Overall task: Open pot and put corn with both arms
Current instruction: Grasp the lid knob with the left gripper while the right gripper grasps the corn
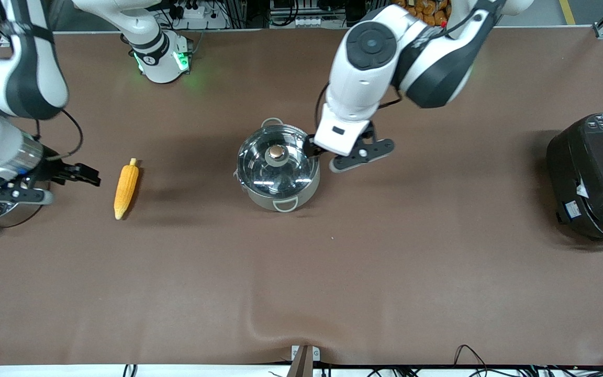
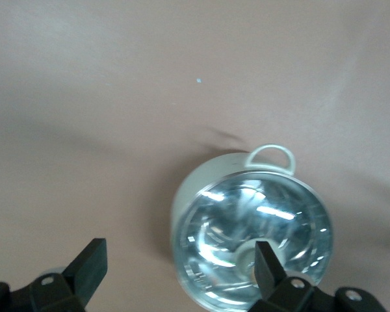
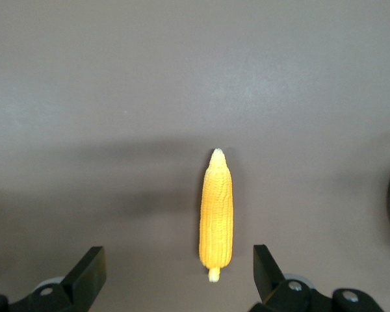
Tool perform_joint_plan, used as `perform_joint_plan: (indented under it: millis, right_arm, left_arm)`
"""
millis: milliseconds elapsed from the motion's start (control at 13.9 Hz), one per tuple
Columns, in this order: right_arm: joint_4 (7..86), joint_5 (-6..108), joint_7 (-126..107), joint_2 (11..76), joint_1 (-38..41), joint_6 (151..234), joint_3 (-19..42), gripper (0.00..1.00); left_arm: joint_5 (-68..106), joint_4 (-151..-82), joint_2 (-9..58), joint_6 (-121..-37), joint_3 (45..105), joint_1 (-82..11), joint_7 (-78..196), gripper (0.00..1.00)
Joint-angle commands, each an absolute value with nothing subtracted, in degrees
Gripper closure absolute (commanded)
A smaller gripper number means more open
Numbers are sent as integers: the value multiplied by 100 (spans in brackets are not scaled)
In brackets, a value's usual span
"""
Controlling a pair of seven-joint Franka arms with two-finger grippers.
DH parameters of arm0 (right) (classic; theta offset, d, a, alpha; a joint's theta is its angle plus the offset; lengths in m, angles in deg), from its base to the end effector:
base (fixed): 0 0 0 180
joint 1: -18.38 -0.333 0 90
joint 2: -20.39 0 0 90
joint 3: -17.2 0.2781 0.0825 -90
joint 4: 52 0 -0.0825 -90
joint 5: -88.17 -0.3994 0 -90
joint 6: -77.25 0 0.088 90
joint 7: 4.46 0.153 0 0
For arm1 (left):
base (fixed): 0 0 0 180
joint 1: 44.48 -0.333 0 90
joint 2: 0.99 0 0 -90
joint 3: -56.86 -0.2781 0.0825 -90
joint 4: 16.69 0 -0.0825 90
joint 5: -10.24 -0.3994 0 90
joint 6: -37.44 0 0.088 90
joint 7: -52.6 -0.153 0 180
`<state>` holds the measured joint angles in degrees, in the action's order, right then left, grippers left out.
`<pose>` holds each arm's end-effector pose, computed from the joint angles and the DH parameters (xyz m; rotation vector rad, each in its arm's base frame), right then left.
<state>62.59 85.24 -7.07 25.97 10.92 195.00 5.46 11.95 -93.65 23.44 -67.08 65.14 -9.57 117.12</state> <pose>0.5762 -0.0381 0.3170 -3.1126 0.0830 0.0598 0.5125 -0.4678 0.4090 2.9828 0.5945 -0.0556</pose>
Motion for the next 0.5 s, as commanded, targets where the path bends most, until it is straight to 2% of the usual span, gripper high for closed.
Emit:
perform_joint_plan:
  millis: [0,72,216,431]
  right_arm:
    - [6524,8598,-1121,2767,1372,19906,639,0]
    - [6568,8598,-1297,2873,1451,20028,639,0]
    - [6979,8580,-1491,2979,1522,20598,639,0]
    - [7674,8571,-1501,3128,1513,21671,648,0]
  left_arm:
    - [1218,-9044,2861,-7047,6415,-564,12297,7]
    - [1209,-8947,3054,-7118,6407,-450,12491,11]
    - [1209,-8885,3284,-7180,6232,-186,12546,8]
    - [1218,-8788,3521,-7391,5679,446,12686,9]
